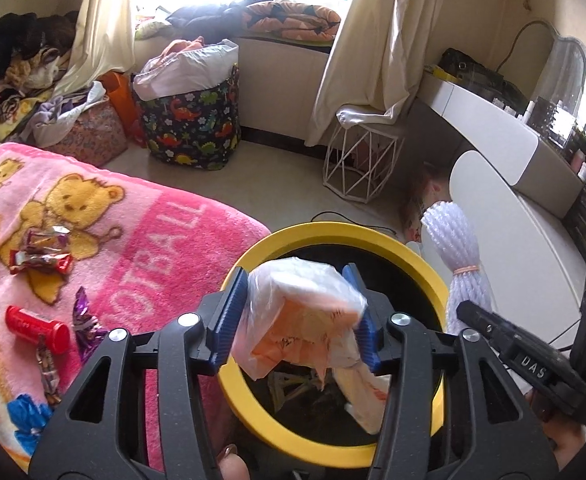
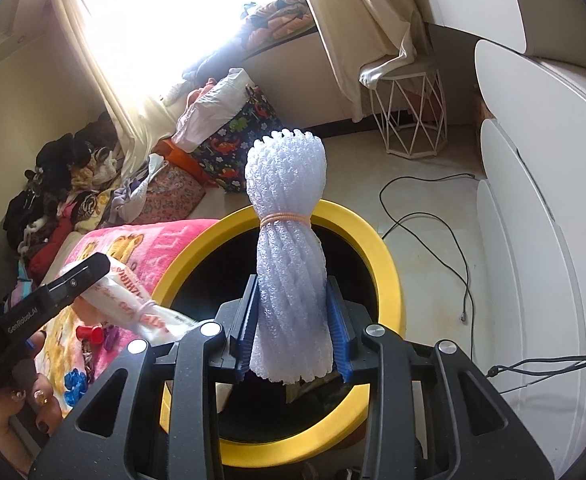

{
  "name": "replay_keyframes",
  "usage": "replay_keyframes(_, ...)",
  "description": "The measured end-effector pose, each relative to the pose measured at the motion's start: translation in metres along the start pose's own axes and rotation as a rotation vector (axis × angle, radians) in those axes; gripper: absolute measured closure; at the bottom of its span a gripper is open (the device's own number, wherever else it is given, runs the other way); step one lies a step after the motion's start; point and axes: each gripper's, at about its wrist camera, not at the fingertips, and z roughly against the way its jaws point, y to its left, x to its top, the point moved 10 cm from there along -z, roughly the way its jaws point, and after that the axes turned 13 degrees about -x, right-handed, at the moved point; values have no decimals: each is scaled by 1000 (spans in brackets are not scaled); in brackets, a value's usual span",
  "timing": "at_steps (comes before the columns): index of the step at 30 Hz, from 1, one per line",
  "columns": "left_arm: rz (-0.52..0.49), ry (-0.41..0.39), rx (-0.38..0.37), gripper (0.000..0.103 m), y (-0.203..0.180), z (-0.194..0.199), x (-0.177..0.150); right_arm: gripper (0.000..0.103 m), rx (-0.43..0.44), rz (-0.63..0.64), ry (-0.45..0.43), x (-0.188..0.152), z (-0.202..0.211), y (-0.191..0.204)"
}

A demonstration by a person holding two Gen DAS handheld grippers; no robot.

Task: Collect trash
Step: 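Open the left tool over the yellow bin while the right tool releases the mesh bundle into it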

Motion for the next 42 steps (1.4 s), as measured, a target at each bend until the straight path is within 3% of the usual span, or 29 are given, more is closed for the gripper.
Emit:
replay_keyframes(2,23,-10,-17,37,0,1,1,57,-5,-8,3,-1,-1,-2)
replay_keyframes(3,29,-13,-21,33,0,2,2,50,-8,-15,3,-1,-1,-3)
replay_keyframes(6,51,-19,-32,17,3,5,1,45,-19,-25,1,0,-2,-7)
replay_keyframes(8,62,-25,-32,11,5,9,1,40,-23,-27,-1,0,-2,-7)
replay_keyframes(15,68,-54,-5,11,11,30,0,32,-34,-20,-25,3,4,-4)
replay_keyframes(22,60,-98,6,11,14,57,3,31,-20,8,-69,7,20,11)
replay_keyframes(24,64,-110,6,11,15,63,4,23,-23,18,-89,9,25,15)
replay_keyframes(42,61,-204,75,11,45,120,7,19,41,113,-195,13,62,71)
